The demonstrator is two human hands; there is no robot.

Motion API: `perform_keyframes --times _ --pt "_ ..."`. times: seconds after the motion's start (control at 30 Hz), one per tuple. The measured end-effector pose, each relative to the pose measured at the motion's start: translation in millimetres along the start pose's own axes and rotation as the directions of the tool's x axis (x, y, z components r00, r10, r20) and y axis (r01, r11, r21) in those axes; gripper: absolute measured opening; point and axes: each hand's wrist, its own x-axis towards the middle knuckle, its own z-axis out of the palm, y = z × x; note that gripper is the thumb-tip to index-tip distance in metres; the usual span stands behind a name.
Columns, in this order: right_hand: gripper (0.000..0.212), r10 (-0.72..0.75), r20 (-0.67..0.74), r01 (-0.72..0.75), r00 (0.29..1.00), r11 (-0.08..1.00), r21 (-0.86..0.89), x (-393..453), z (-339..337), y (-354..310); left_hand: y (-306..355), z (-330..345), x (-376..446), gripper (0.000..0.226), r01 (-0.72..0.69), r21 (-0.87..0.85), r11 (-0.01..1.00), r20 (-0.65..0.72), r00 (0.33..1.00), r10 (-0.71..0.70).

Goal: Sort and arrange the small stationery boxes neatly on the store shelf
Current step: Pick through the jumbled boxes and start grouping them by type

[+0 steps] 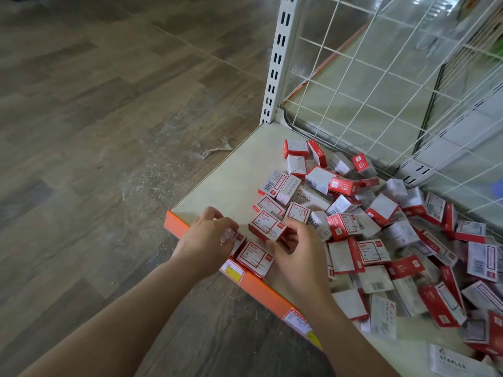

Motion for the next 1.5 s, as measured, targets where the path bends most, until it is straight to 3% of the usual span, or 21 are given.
perform_keyframes --times 0.33,0.5,1.0,1.33,1.5 --pt "0.043 0.060 0.067 -0.064 0.996 0.996 0.054 0 7 4 3 2 -5 0.041 0.000 -0.077 0.997 -0.027 1.000 -0.002" --pt "0.043 -0.010 0.040 0.009 0.999 1.000 0.028 5 18 0 4 0 -7 0.044 0.001 -0.081 0.997 -0.045 0.999 -0.005" --pt "0.053 -0.085 0.284 0.097 0.955 0.995 -0.026 5 15 -8 6 0 -6 0.044 -0.034 -0.034 0.999 -0.036 0.999 0.032" --pt "0.069 -0.132 0.255 0.141 0.958 0.990 -0.017 1 18 -1 6 3 -4 0.045 -0.018 -0.022 1.000 -0.002 1.000 0.018" --pt "0.073 -0.108 0.246 0.131 0.963 0.988 -0.081 -10 13 5 3 4 -3 0.050 -0.129 0.099 0.987 0.080 0.989 0.122"
